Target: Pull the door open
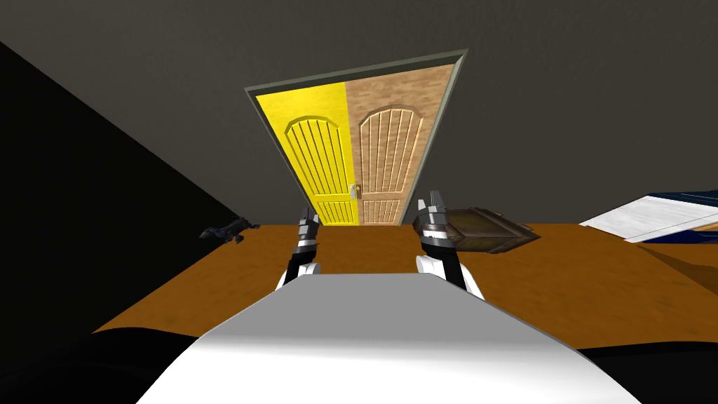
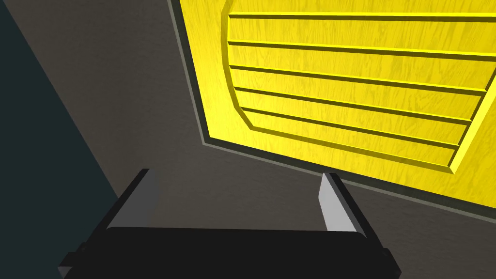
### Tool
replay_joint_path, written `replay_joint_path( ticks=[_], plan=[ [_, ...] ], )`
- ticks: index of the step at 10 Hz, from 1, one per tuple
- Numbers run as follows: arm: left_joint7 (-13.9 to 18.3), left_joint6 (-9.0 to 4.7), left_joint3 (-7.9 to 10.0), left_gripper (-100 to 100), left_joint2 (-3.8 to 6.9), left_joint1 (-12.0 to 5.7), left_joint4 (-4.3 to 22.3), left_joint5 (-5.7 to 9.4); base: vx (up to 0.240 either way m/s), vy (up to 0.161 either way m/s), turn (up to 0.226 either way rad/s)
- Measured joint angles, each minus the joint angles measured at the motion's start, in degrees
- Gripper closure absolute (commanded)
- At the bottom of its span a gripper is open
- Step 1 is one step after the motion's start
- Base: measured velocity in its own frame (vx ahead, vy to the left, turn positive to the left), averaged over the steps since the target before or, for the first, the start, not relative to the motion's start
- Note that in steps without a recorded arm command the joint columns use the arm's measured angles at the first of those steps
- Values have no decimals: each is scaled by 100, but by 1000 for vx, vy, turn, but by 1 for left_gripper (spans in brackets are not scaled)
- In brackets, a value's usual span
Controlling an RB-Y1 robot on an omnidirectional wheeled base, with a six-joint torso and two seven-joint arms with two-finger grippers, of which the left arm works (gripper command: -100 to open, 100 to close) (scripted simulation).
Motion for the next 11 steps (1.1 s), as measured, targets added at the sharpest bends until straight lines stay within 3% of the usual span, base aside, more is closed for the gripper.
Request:
replay_joint_path(
  ticks=[3,7,11],
  plan=[
    [54,111,47,-100,88,-209,380,20,158,-14,-42],
    [161,161,151,-100,242,-479,969,76,160,-24,-57],
    [226,236,207,-100,312,-751,1529,98,128,-16,-48]
  ],
)
